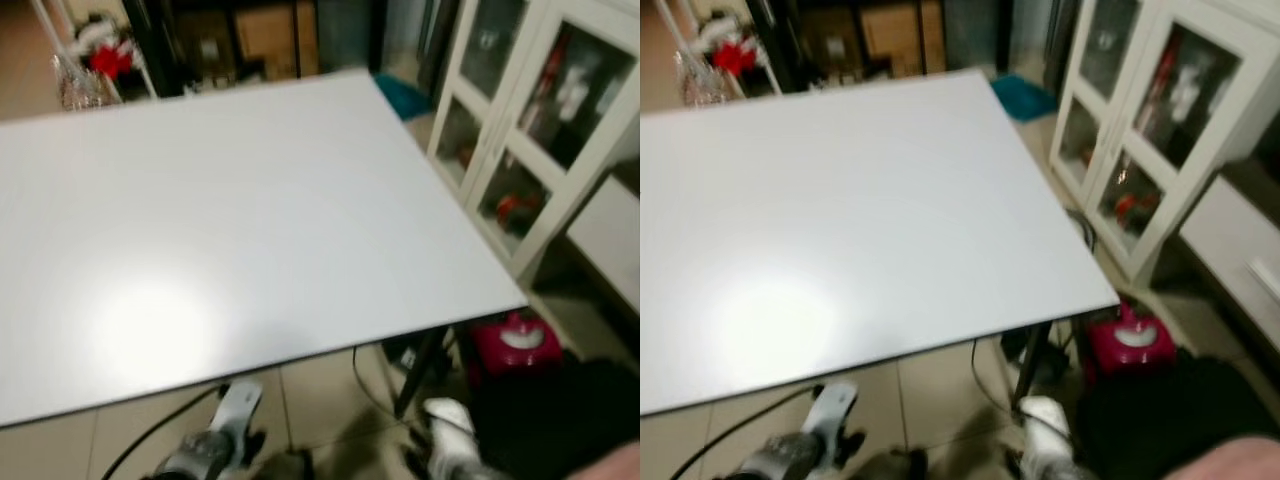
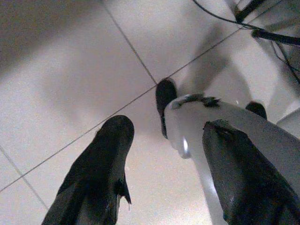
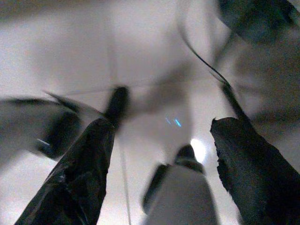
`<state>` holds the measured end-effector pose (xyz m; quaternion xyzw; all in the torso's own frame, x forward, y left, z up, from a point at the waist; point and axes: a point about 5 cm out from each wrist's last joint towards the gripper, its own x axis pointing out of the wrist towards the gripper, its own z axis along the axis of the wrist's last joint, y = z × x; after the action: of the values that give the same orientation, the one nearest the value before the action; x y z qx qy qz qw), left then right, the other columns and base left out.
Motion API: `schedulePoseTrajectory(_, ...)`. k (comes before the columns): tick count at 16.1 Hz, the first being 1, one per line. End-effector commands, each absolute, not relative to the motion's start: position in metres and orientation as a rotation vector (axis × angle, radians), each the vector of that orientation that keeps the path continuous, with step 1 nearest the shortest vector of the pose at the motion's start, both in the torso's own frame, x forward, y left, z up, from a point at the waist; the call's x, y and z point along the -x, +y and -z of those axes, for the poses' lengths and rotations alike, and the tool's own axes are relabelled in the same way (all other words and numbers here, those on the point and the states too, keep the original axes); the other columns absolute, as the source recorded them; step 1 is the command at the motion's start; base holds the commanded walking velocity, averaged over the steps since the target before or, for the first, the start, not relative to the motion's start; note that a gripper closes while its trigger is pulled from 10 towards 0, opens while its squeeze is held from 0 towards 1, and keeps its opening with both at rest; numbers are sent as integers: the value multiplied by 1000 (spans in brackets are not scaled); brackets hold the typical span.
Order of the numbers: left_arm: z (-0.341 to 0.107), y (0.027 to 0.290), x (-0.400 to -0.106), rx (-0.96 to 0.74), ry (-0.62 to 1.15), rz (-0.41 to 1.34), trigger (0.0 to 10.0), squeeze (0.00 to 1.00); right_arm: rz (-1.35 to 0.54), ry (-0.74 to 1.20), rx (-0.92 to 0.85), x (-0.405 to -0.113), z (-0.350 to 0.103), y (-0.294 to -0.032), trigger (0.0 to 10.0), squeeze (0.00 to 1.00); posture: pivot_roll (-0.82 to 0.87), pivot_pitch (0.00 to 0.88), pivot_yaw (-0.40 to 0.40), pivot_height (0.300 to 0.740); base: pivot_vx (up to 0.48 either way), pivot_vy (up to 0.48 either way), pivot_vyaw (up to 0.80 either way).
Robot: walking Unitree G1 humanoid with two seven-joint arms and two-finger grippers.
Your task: Setting the table
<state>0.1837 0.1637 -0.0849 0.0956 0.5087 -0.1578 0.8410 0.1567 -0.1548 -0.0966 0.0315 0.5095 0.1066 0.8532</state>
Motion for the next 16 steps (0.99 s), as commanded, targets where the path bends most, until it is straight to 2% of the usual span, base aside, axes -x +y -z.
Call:
schedulePoseTrajectory(1,88,161,-178,-183,1087,343,10000,0,-227,1111,-58,-146,101,-160,10000,0,183,25,68,727,0,0,800)
schedulePoseTrajectory(9,84,164,-185,-136,1038,294,10000,0,-286,1061,-96,-156,96,-145,10000,0,193,16,66,727,0,0,800)
schedulePoseTrajectory(16,82,163,-190,-129,1026,286,10000,0,-289,1055,-94,-160,94,-144,10000,0,211,12,60,727,0,0,800)
